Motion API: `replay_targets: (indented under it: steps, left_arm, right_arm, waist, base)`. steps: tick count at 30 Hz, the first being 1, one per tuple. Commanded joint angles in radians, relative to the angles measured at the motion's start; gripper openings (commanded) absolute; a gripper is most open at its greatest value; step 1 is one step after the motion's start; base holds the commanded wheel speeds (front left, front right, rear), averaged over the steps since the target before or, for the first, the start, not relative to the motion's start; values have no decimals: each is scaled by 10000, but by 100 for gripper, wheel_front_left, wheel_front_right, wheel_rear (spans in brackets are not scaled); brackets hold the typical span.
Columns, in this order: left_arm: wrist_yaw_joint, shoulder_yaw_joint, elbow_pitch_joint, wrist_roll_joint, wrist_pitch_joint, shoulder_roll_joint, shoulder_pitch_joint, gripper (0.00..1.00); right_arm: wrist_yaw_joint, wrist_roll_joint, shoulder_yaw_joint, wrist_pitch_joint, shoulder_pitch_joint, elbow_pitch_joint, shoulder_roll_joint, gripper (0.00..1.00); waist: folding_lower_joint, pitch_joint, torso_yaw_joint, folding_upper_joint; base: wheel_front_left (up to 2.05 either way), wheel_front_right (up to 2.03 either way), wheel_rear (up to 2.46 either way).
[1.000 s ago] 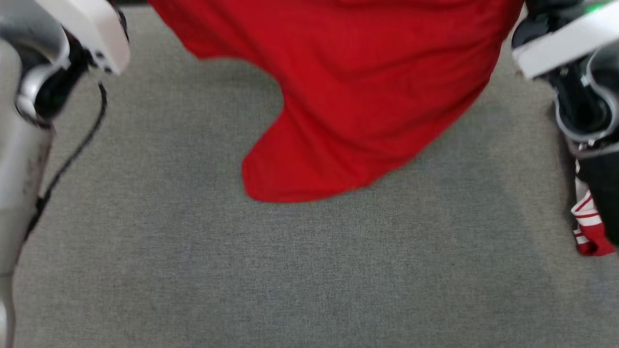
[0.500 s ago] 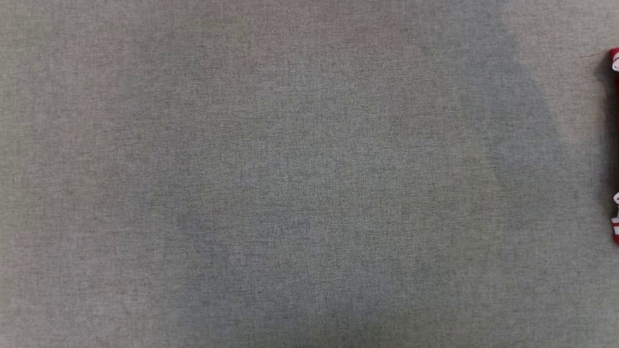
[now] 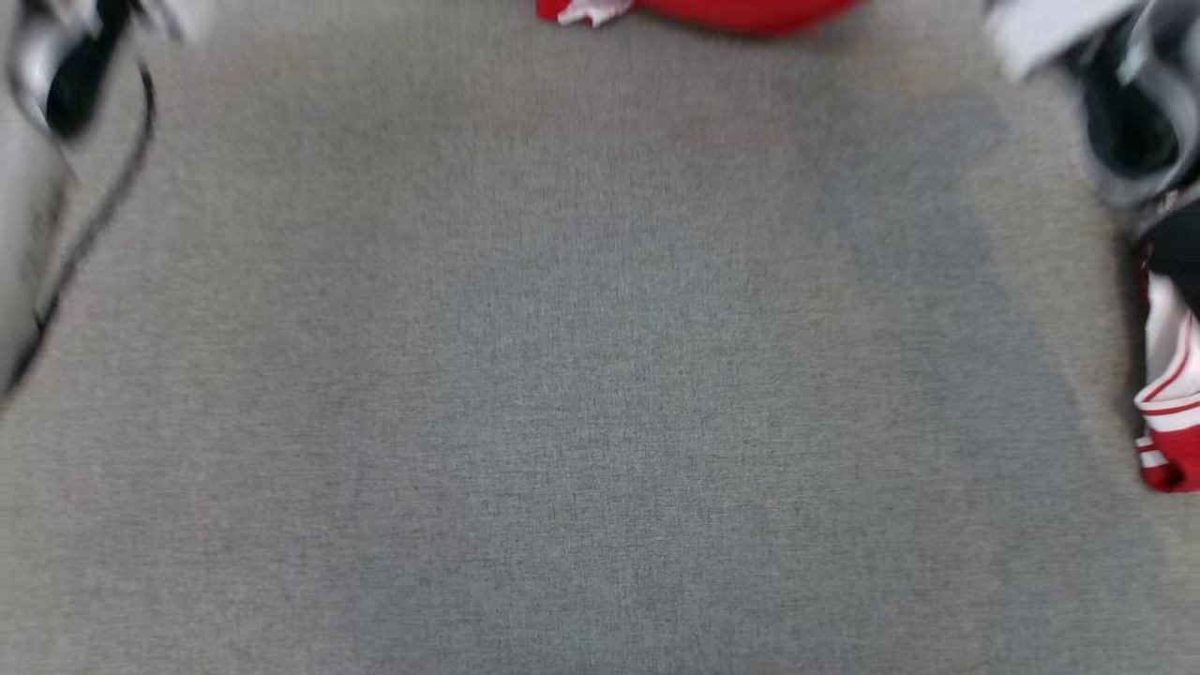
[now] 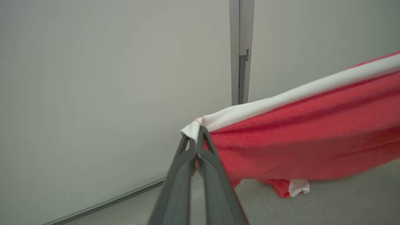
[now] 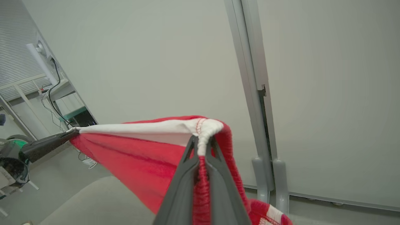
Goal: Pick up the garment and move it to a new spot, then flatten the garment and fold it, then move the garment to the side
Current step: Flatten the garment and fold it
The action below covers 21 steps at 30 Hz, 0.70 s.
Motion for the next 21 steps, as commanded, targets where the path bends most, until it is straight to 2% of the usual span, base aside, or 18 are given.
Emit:
replay_targets:
  steps: [1, 6, 7, 12, 15, 21]
  left_arm:
    - [12, -344, -248, -448, 210, 304, 946, 0]
    - [12, -927, -1082, -1415, 697, 998, 2870, 0]
    - [12, -1099, -1625, -1888, 986, 1356, 3832, 0]
    - [142, -1384, -3305, -2789, 1975, 2450, 5864, 0]
    - [509, -1438, -4665, -3452, 2677, 3045, 6941, 0]
    - [1683, -1669, -7824, -4517, 3827, 4344, 8894, 0]
  right_arm:
    - [3, 157, 521, 31, 808, -100, -209, 0]
    - [3, 590, 1513, 42, 2263, -436, -455, 0]
    - [3, 897, 1909, 76, 2973, -660, -603, 0]
    - [2, 1421, 2830, 453, 4340, -1459, -1299, 0]
    - [2, 1641, 3181, 694, 5023, -1967, -1794, 0]
    - [2, 2154, 3438, 1226, 6336, -3217, -2951, 0]
  waist:
    - [0, -1068, -60, 0]
    - [0, -2182, -176, 0]
    - [0, -2706, -212, 0]
    - [0, -3639, -238, 0]
    - [0, -4008, -222, 0]
    - [0, -4436, -204, 0]
  base:
    - [0, 0, 0]
    - [0, 0, 0]
    - [0, 0, 0]
    - [0, 0, 0]
    - [0, 0, 0]
    - [0, 0, 0]
